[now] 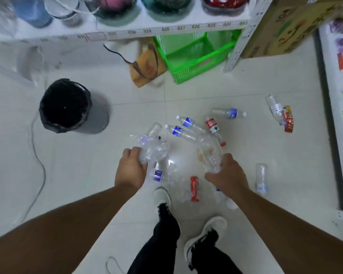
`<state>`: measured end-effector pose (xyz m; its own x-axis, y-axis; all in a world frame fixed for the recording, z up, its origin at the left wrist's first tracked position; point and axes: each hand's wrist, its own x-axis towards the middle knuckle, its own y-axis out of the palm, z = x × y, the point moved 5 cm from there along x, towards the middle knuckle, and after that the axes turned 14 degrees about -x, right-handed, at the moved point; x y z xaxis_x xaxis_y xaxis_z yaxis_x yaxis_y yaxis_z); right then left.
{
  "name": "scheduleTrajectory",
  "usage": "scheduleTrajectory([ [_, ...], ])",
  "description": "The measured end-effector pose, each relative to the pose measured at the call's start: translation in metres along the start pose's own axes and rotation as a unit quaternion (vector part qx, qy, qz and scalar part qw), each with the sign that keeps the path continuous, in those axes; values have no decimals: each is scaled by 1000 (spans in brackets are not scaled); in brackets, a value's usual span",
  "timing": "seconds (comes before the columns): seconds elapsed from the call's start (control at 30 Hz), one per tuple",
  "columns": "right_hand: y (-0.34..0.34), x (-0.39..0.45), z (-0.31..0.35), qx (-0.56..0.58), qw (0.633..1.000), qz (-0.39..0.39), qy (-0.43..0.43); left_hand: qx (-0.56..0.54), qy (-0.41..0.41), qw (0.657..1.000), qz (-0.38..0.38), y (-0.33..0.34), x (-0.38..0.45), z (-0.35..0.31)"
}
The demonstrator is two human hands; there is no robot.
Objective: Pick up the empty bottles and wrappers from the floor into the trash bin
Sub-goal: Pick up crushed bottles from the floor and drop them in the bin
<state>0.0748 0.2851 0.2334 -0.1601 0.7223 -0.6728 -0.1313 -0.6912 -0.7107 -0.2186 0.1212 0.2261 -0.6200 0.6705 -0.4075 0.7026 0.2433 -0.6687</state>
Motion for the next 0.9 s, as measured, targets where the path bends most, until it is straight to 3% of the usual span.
scheduleTrajectory([
  [0.13,13,-16,47,1,999,16,-44,-10,-13,999,-49,-47,-11,19],
  [0.23,24,-37,73,-16,995,36,-87,-43,-82,991,-91,-77,-36,42],
  [0.43,34,-68,132,-6,993,27,-117,-49,-85,989,-113,-137,-59,83],
  [0.73,98,-75,264,21,996,52,-72,-103,-109,982,-112,-219,-14,202],
  [0.9,161,-84,375,36,996,65,-46,-91,-84,988,-87,-311,14,283],
])
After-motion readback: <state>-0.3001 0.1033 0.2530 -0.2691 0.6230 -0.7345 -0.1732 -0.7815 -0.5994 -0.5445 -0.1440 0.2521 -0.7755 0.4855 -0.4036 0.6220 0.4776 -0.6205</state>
